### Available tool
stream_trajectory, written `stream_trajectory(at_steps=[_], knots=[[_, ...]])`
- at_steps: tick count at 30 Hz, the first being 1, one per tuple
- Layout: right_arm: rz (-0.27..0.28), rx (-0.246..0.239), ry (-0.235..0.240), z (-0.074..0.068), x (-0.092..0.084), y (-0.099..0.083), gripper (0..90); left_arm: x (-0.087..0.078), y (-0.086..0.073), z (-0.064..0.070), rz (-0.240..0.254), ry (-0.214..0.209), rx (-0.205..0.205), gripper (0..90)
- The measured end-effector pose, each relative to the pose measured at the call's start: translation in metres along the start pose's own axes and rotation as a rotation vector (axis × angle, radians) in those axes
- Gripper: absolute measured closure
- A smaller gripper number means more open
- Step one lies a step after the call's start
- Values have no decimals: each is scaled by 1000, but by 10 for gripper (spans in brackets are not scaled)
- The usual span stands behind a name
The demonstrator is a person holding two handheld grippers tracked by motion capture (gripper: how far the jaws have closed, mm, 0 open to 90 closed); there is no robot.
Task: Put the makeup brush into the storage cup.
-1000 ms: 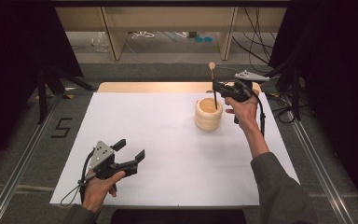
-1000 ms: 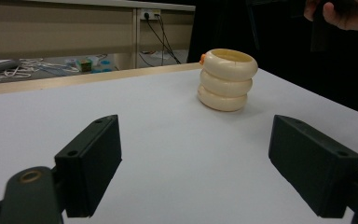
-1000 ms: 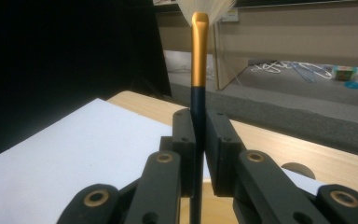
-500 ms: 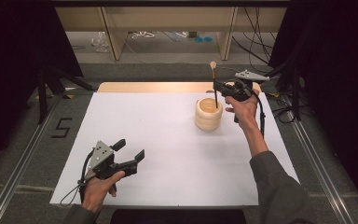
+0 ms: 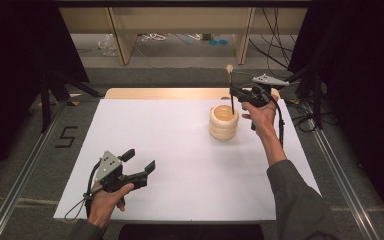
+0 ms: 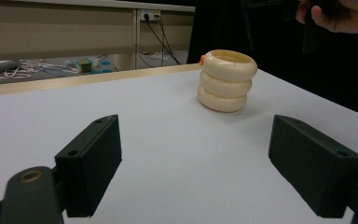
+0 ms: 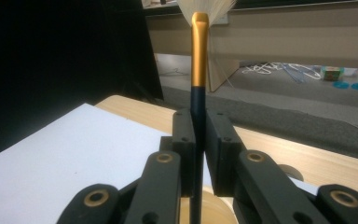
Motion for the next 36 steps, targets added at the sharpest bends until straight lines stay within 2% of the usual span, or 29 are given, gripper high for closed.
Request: stream_trajectory(at_steps=[3, 11, 13, 15, 24, 29, 32, 33, 34, 36], knots=[[14, -13, -6, 2, 2, 2, 834, 0, 0, 0, 1, -1, 0, 168], [15, -5, -10, 3, 5, 1, 834, 0, 0, 0, 1, 1, -2, 168], [8, 3, -8, 2, 6, 1, 834, 0, 0, 0, 2, 0, -2, 167], [11, -14, -5, 1, 7, 0, 834, 0, 0, 0, 3, 0, -1, 167], [-3, -13, 0, -4, 14, -4, 833, -1, 0, 0, 4, 0, -2, 167], [9, -27, 2, -4, 17, -5, 833, -2, 1, 0, 0, 0, 3, 167], [2, -18, 3, -5, 18, -8, 833, -1, 1, 0, 3, 1, 1, 167], [13, -32, 8, -5, 19, -8, 833, -1, 0, -1, 2, 1, 1, 167], [-2, -15, 8, -6, 19, -10, 833, -1, 1, 0, 2, 1, 1, 167], [7, -22, 5, -5, 20, -11, 833, -2, 1, 0, 3, 1, 2, 167]])
Point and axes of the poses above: each handheld gripper's, and its own axes: x roughly forward along the jaws, y roughly out of its top, z roughly to its right, the point moved 6 cm from there along x, roughly forward along the jaws, and after that the axes turned 10 degrees about y, right-handed, at the moved point
